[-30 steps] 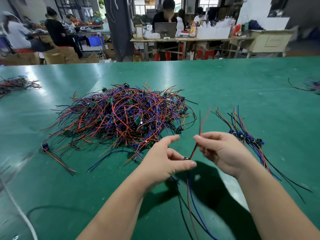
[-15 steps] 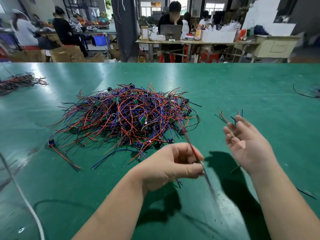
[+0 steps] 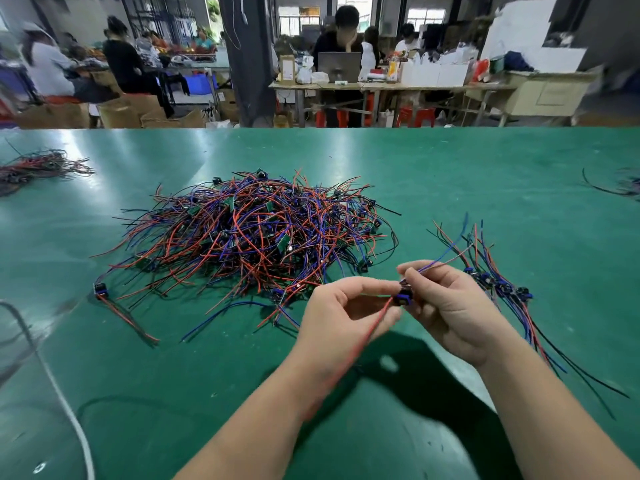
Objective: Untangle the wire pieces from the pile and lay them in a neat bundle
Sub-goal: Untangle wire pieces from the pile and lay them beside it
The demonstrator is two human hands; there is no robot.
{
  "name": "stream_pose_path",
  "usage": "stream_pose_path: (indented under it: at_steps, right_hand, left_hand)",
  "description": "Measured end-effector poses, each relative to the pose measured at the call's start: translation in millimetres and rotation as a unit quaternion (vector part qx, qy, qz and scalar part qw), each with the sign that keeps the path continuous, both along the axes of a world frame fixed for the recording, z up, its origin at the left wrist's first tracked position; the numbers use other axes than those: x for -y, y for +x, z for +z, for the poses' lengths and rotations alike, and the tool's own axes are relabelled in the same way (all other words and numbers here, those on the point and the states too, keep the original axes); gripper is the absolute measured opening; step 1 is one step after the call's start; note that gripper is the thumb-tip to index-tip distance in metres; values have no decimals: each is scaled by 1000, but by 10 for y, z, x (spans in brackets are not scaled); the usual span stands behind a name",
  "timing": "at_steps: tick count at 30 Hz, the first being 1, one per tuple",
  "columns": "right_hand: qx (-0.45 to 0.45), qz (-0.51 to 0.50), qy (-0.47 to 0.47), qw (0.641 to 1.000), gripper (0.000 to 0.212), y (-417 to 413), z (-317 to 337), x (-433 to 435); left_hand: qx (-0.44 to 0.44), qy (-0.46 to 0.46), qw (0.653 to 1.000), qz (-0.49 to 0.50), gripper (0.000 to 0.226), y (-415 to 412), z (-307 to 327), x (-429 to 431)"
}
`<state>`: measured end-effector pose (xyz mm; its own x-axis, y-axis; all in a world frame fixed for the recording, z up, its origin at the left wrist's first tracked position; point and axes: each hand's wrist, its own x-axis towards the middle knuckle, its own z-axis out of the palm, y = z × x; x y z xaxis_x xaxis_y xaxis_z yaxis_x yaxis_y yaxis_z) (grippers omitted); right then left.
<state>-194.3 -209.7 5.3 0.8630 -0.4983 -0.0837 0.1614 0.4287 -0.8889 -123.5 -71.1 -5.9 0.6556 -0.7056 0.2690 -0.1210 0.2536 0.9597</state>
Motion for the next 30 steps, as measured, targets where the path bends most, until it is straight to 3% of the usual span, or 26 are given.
stream_pose_path:
  at_steps: [2,5,11,14,19,22,24,26,28,30]
  right_hand:
    - [-14,-12,-23,1000,15,-20,8,48]
    - [-30,16,-79,996,15,-14,-31,31]
    - [-96,-4,-183,978,10,28,-107,7]
    - [-89,-105,-148,979,26,-1,-76,198]
    - [-36,-293,-26,955,29,-129,-62,540]
    - [-79,-352,-29,932,30,-114,-36,587]
    - [-115,-329,-123,929,18,-78,-36,487]
    - [-87,-225,-244,939,5,-52,-32,289]
    - [-44,-73,-357,930,21,-27,-42,77]
    - [-36,-5,-465,885,32,24,-74,-99]
  left_hand:
    - [-27,21,999,-7,36,20,22,2]
    - [-160,44,986,-33,13,36,53,-13]
    - [-172,151,972,-55,6,41,15,-34]
    - [-153,183,967,-90,7,40,46,-50]
    - [-109,234,953,-158,7,22,79,-115]
    - [-120,199,968,-90,8,52,86,-98]
    - [-193,139,971,-13,8,93,85,-55]
    - [-243,104,963,47,11,145,85,-34]
    - [-243,107,962,70,11,192,77,-40]
    - [-223,116,966,63,10,213,54,-50]
